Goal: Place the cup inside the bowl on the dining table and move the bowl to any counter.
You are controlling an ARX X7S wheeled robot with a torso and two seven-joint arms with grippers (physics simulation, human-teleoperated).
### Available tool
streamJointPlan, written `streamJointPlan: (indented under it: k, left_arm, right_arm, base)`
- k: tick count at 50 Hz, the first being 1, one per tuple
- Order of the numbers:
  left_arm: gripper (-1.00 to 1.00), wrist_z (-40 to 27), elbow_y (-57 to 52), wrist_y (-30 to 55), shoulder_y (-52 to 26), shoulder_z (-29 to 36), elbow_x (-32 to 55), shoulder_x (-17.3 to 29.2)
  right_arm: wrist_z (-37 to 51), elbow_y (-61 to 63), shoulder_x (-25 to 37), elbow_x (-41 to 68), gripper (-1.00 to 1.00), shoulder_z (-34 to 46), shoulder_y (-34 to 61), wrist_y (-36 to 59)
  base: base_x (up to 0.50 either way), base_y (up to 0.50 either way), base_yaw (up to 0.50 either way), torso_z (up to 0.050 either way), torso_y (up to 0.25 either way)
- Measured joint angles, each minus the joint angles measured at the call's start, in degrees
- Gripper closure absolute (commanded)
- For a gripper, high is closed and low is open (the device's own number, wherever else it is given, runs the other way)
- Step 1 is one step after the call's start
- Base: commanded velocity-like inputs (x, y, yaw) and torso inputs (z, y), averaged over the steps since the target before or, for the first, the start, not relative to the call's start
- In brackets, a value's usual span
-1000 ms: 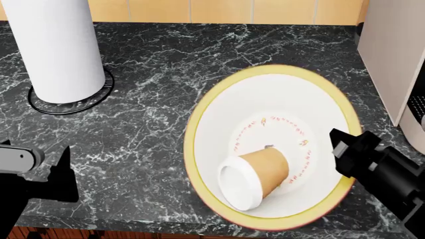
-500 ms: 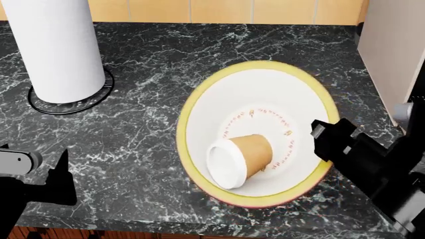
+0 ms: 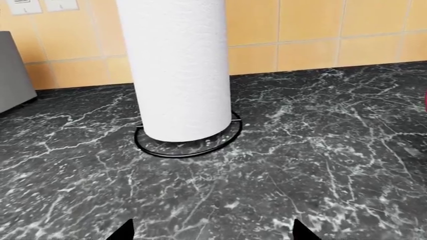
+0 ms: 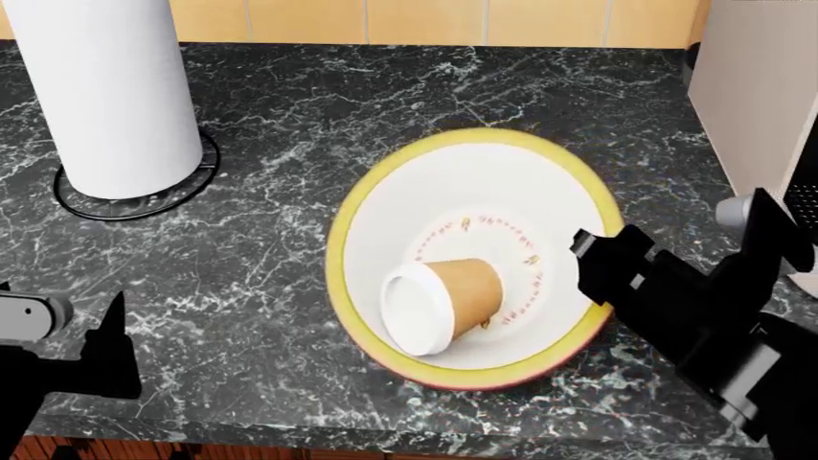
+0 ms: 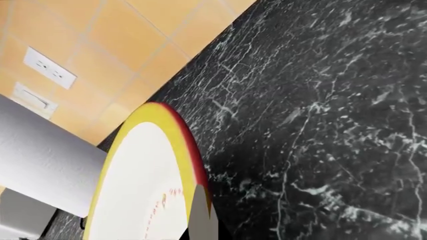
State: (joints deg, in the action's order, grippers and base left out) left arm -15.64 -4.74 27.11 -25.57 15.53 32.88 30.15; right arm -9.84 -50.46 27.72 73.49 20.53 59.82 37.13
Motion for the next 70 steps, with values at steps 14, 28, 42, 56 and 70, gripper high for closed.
streamJointPlan:
  k: [14, 28, 42, 56, 70]
  left_arm:
    - [-1.0, 0.0, 0.7, -0.4, 0.0, 0.2, -0.2, -0.4]
    - [-1.0, 0.0, 1.2, -0.8, 0.1, 0.4, -0.3, -0.6]
    - [-1.0, 0.1, 1.3, -1.1, 0.2, 0.4, -0.2, -0.6]
    - [-1.0, 0.1, 1.5, -1.4, 0.1, 0.4, -0.1, -0.7]
    - [-1.0, 0.1, 1.7, -1.4, -0.3, 0.7, -0.2, -0.9]
  right_arm:
    - [1.2, -0.9, 0.1, 0.3, 1.0, 0.2, 1.3, 2.3]
    - [2.3, -1.7, 0.0, -0.1, -1.0, 0.7, 2.0, 3.2]
    - [-1.3, -7.8, -2.5, -2.5, -1.0, 1.8, 3.4, -0.6]
    - [-2.7, -9.7, -3.9, -5.0, -1.0, 2.3, 3.5, -5.7]
    - [4.5, 2.6, 0.2, -3.7, -1.0, 1.3, -1.3, -5.7]
  base:
    - [0.0, 0.0, 0.0, 0.0, 0.001]
    - [0.0, 0.0, 0.0, 0.0, 0.0]
    - [0.0, 0.0, 0.0, 0.0, 0.0]
    - [0.0, 0.0, 0.0, 0.0, 0.0]
    - [0.0, 0.0, 0.0, 0.0, 0.0]
